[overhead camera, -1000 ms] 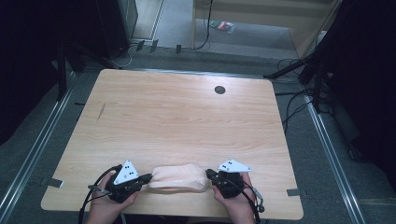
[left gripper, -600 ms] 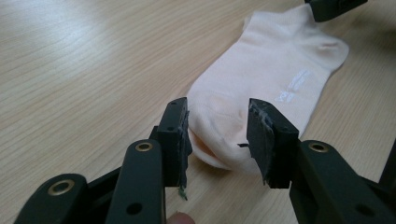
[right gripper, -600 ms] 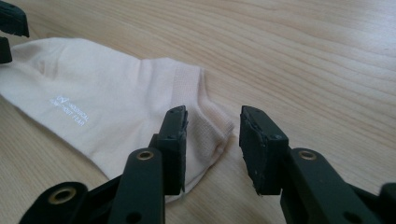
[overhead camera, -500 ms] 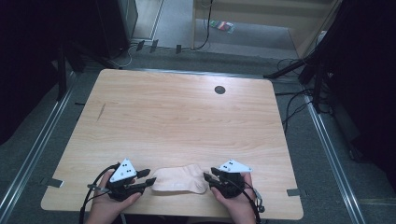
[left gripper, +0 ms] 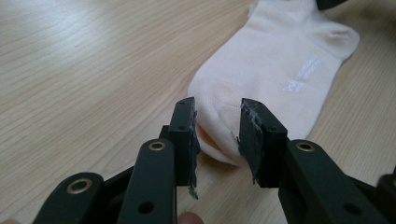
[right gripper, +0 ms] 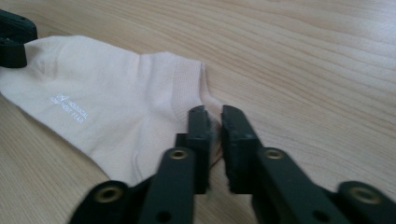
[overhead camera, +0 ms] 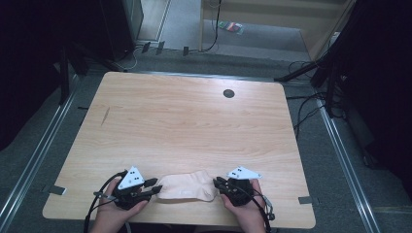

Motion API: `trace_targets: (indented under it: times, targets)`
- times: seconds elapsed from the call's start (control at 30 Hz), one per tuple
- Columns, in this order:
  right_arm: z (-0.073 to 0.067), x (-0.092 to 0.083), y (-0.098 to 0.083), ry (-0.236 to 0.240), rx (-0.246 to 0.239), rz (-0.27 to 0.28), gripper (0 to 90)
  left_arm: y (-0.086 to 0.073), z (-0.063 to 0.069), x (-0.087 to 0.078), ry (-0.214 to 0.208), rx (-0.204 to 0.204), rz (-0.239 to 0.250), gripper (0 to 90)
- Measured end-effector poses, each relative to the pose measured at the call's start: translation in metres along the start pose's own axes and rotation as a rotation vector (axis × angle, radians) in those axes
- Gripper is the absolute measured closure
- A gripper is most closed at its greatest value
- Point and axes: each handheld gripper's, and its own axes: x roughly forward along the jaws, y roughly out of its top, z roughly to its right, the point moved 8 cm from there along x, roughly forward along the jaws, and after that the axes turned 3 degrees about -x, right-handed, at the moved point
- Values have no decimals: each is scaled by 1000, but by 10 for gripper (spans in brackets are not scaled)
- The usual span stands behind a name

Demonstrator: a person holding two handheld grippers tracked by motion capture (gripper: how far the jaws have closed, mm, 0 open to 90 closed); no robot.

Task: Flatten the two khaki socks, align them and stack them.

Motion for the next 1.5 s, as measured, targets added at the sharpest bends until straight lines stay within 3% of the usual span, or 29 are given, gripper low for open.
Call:
trace_targets:
  times: [0.03, 0.17, 0.33, 0.4, 0.5, 0.57, 0.6, 0.67, 0.97, 1.07, 1.23, 1.3, 1.33, 1.37, 1.4, 1.43, 1.5]
  targets:
    - [0, 0, 0, -4, -3, -3, 900, -1, 0, 1, 10, 14, -6, 672]
    - [-1, -7, 8, -24, -25, 39, 900, -2, 2, 5, 20, 40, -25, 668]
    - [0, -8, 12, -23, -11, 53, 900, -5, 3, 9, 37, 63, -39, 658]
    - [0, -4, 9, 7, 16, 43, 734, -5, 3, 10, 39, 61, -40, 659]
    - [-2, 0, 5, 29, 16, 26, 680, -6, 2, 11, 41, 61, -42, 666]
    - [-3, 5, 2, 23, 0, 5, 702, -6, 3, 12, 38, 57, -42, 668]
    - [-3, 7, 1, 0, -17, 0, 824, -6, 3, 12, 39, 58, -41, 672]
    - [-4, 4, 4, -7, -34, 8, 875, -6, 2, 13, 39, 56, -39, 676]
    - [-5, -5, 17, -44, -62, 72, 886, -6, 2, 13, 35, 52, -36, 677]
    - [-2, 4, 10, -77, -92, 23, 886, -6, 2, 13, 37, 55, -36, 677]
    - [0, 8, 5, -73, -93, -2, 879, -6, 3, 13, 36, 54, -35, 675]
    - [0, 8, 5, -71, -83, 1, 830, -6, 2, 14, 35, 54, -35, 675]
    - [2, 8, 5, -64, -77, 10, 763, -6, 2, 14, 30, 48, -34, 675]
    - [2, 8, 5, -64, -77, 10, 763, -6, 2, 14, 30, 48, -34, 674]
    - [3, 7, 5, -55, -68, 27, 658, -7, 2, 14, 26, 37, -29, 673]
    - [3, 7, 5, -55, -68, 27, 658, -7, 2, 14, 26, 37, -29, 671]
    - [5, 4, 8, -48, -55, 77, 556, -6, 1, 14, 11, 14, -14, 652]
